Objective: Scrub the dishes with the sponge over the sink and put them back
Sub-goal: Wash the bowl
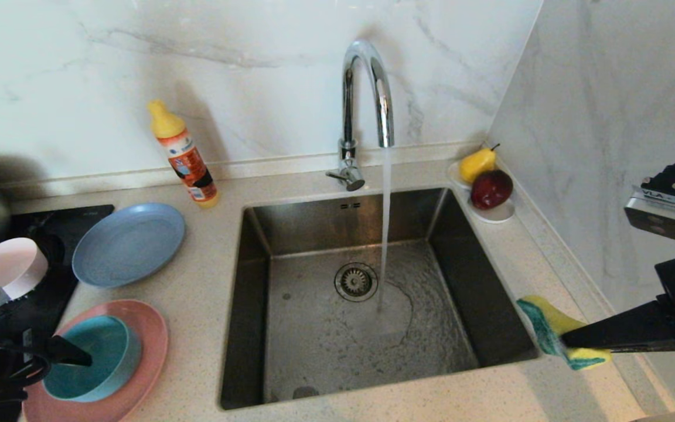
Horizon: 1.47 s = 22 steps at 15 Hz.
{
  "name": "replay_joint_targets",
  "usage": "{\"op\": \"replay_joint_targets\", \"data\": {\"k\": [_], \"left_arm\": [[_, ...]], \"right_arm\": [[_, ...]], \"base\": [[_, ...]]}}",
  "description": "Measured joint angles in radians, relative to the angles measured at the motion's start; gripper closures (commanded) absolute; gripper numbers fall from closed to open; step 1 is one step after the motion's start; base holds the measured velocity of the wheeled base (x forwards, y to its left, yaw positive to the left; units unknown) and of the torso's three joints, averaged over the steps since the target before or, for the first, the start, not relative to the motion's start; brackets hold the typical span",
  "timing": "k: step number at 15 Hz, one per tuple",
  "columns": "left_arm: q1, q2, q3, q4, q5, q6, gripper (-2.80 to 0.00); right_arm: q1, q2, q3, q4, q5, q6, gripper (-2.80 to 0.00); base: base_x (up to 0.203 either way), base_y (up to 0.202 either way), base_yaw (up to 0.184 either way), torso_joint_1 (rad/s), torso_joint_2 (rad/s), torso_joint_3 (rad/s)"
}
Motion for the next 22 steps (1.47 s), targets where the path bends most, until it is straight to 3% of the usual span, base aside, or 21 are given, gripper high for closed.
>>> {"op": "replay_joint_targets", "data": {"k": [4, 10, 14, 22], "left_arm": [[-0.043, 0.029, 0.008, -0.035, 0.0, -0.029, -2.8], [-0.048, 0.076, 0.01, -0.101, 0.009, -0.047, -2.8], [-0.048, 0.107, 0.012, -0.174, 0.071, -0.047, -2.8], [-0.044, 0.124, 0.005, -0.206, 0.105, -0.047, -2.8]], "right_arm": [[-0.001, 0.0, 0.0, 0.0, 0.001, 0.001, 0.0], [-0.001, 0.001, 0.002, 0.0, 0.003, 0.002, 0.0], [-0.001, 0.007, 0.002, 0.0, 0.003, 0.002, 0.0], [0.0, 0.006, 0.005, -0.001, 0.005, 0.002, 0.0]], "base": [[0.0, 0.0, 0.0, 0.0, 0.0, 0.0], [0.0, 0.0, 0.0, 0.0, 0.0, 0.0], [0.0, 0.0, 0.0, 0.0, 0.0, 0.0], [0.0, 0.0, 0.0, 0.0, 0.0, 0.0]]}}
